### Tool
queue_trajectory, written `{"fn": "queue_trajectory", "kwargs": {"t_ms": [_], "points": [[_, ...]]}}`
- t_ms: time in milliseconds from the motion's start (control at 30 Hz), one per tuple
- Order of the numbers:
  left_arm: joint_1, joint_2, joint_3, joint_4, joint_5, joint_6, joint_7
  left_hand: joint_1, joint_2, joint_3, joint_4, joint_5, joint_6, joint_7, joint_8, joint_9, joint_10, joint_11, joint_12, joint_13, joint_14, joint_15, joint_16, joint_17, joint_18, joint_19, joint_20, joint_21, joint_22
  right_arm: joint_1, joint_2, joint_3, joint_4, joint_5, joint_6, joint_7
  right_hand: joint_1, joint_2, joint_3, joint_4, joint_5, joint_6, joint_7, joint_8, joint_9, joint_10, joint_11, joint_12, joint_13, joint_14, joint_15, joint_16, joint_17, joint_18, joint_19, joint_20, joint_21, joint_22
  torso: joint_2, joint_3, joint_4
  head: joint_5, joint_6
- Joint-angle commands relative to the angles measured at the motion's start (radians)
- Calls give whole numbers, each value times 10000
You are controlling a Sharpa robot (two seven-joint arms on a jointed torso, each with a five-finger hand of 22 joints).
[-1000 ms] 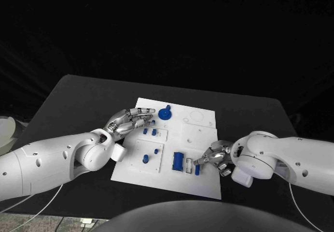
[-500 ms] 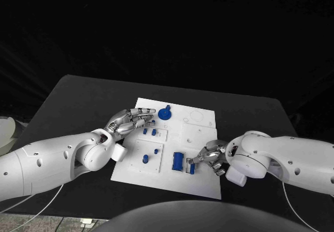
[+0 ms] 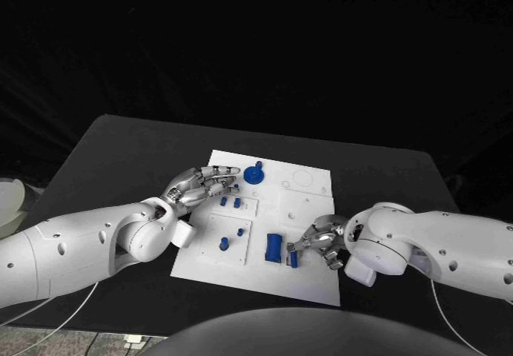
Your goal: Assemble the parts on the task board
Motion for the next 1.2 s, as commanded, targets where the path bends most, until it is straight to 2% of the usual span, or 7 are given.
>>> {"fn": "queue_trajectory", "kwargs": {"t_ms": [33,400,700,833,967,1067,1200], "points": [[-6,25,8,5,2,218,55,81,-18,60,15,51,-19,88,-51,-15,12,68,-29,4,-29,67,25,9,-51,57,24,-3,-8,-15,21,-6,-19,-316,150,-51,-188,-15,-96,166,-233,-69,39,-43,-45,990,92,-72,2537,235,73,-69,-60,127,-70,11,-90,1183,-8,-5,-4,-5,0],[-22,39,8,-37,2,259,35,88,-16,78,6,55,-19,93,-54,-16,8,71,-42,3,-31,71,26,9,-52,56,24,-4,-12,-17,46,-5,-50,-367,157,-69,-706,17,-599,645,-235,-103,80,-19,-76,976,133,-94,2518,238,110,-98,-95,140,-69,57,-180,1164,-12,1,-12,-3,0],[-44,43,8,-59,2,289,6,92,-15,89,1,57,-19,96,-55,-17,5,73,-50,2,-32,73,27,9,-53,55,24,-5,-14,-17,12,-5,-69,-396,98,-97,-1011,177,-864,1019,-191,-125,77,2,-101,965,134,-109,2504,241,111,-114,-121,150,-65,62,-252,1154,-12,3,-6,16,0],[-57,40,8,-58,2,305,4,100,-8,116,-10,62,-15,105,-56,-17,4,79,-49,2,-37,77,24,8,-55,53,23,-7,-19,-18,-64,-5,-6,-470,58,-26,-1292,155,-1105,1298,-473,-111,60,40,-101,992,121,-68,2539,265,104,-67,-52,141,-37,59,-202,1173,-1,9,-5,26,0],[-71,26,9,-53,2,314,22,100,-8,116,-10,62,-15,105,-56,-17,4,79,-49,2,-37,77,24,8,-55,53,23,-7,-19,-17,-220,-1,133,-655,-17,198,-1434,101,-1351,1507,-888,-24,0,195,-41,1060,68,38,2631,297,61,-13,23,109,53,25,3,1234,-1,7,-15,56,0],[-81,9,9,-52,2,309,31,110,-4,140,-23,68,-11,110,-56,-17,6,85,-40,3,-31,83,32,10,-55,52,23,-8,-22,-17,-363,10,253,-749,23,403,-1299,-12,-1467,1448,-1088,34,-48,349,38,1060,28,38,2631,342,27,107,200,76,127,-6,201,1291,-5,4,-22,65,0],[-91,-17,9,-46,2,309,27,110,-4,140,-23,68,-11,110,-56,-17,6,85,-40,3,-31,83,32,10,-55,52,23,-8,-22,-17,-527,19,420,-1226,435,527,-816,-195,-1622,1096,-1350,160,-168,953,500,1060,-70,38,2631,389,-54,267,417,37,211,-74,439,1361,-2,5,-10,65,0]]}}
